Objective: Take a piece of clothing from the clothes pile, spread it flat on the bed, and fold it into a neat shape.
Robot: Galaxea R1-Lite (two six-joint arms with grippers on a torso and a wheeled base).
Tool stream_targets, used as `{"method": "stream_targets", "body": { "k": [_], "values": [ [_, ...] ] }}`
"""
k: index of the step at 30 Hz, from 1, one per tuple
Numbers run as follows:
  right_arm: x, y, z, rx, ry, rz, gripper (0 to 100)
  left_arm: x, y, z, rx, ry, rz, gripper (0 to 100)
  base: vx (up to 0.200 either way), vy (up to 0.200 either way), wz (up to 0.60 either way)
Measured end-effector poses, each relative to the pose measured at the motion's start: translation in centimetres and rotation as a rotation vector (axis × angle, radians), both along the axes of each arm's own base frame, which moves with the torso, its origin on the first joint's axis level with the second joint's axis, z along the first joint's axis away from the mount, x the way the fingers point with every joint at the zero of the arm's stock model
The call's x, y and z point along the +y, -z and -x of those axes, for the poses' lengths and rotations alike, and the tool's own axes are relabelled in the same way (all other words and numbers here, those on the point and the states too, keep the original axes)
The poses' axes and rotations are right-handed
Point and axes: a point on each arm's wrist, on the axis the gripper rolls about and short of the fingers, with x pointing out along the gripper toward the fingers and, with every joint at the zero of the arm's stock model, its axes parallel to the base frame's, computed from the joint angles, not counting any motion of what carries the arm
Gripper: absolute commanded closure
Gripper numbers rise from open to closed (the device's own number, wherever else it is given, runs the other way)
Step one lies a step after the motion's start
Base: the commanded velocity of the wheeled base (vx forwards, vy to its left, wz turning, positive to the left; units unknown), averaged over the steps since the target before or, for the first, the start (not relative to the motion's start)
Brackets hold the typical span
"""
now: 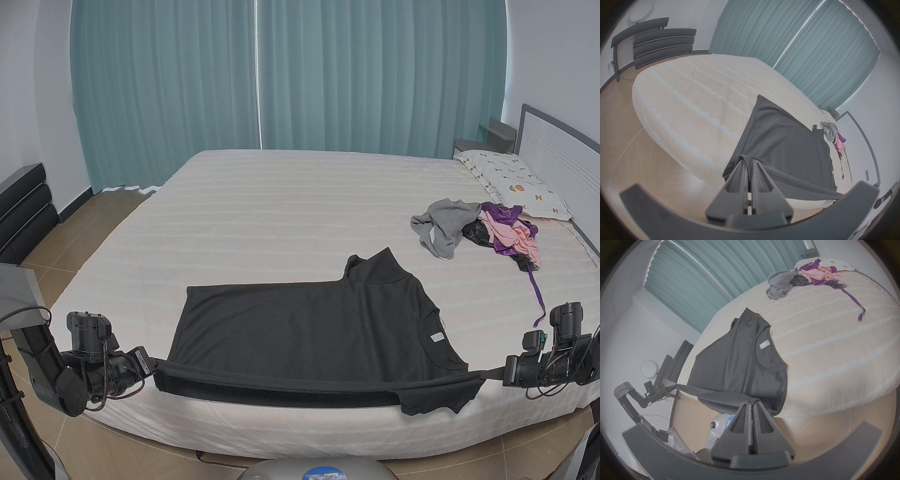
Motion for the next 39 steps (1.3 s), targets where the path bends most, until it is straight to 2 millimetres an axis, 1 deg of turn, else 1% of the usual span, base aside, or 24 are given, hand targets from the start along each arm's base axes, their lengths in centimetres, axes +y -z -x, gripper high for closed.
{"method": "stream_targets", "body": {
  "k": [8, 14, 25, 39],
  "values": [
    [0.6, -0.7, -1.6, -0.014, 0.031, -0.021, 100, 0.0, -0.2, -0.4, -0.012, -0.002, 0.001, 100, 0.000, 0.000, 0.00],
    [1.0, -1.0, -2.9, -0.035, 0.030, -0.001, 100, 0.0, 0.3, -1.1, -0.006, -0.004, 0.004, 100, 0.000, 0.000, 0.00],
    [1.0, -0.2, -5.4, -0.036, 0.043, 0.025, 100, 0.0, 1.0, -3.5, -0.025, -0.012, 0.016, 100, 0.000, 0.000, 0.00],
    [1.8, 1.2, -7.9, -0.027, 0.029, 0.052, 100, -0.4, 2.5, -5.2, -0.014, -0.002, 0.014, 100, 0.000, 0.000, 0.00]
  ]
}}
